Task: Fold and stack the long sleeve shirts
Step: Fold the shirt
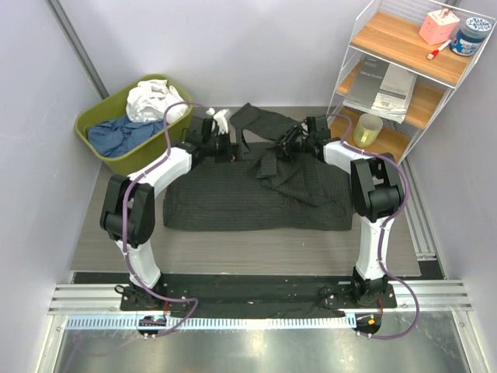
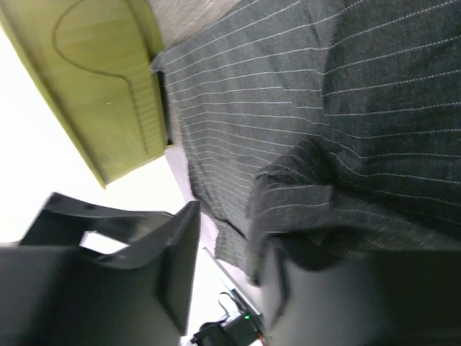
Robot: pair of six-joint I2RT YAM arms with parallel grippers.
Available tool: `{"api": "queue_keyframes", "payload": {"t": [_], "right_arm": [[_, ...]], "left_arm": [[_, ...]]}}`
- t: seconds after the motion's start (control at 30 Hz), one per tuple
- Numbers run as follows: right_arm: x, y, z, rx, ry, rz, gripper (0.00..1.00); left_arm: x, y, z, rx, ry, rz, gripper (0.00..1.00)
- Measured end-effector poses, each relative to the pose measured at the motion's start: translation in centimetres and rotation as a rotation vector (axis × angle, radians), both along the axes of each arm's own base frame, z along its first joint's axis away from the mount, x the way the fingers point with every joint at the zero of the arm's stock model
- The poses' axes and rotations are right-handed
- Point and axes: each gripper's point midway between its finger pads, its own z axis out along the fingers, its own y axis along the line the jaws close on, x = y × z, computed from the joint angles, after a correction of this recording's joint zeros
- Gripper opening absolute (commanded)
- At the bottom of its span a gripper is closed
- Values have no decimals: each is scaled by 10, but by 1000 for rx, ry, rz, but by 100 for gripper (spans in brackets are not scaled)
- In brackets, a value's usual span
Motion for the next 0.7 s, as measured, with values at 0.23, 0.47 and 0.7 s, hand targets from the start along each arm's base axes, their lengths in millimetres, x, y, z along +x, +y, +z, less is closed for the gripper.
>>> {"api": "queue_keyframes", "payload": {"t": [0.23, 0.47, 0.7], "right_arm": [[-10, 7, -2, 135, 13, 4, 1], [-13, 14, 22, 340, -10, -23, 1], [-14, 14, 58, 405, -67, -39, 1]], "left_arm": [[-36, -1, -40, -210, 261, 146, 97], [-20, -2, -21, -369, 321, 255, 100], [-15, -9, -10, -458, 399, 342, 100]]}}
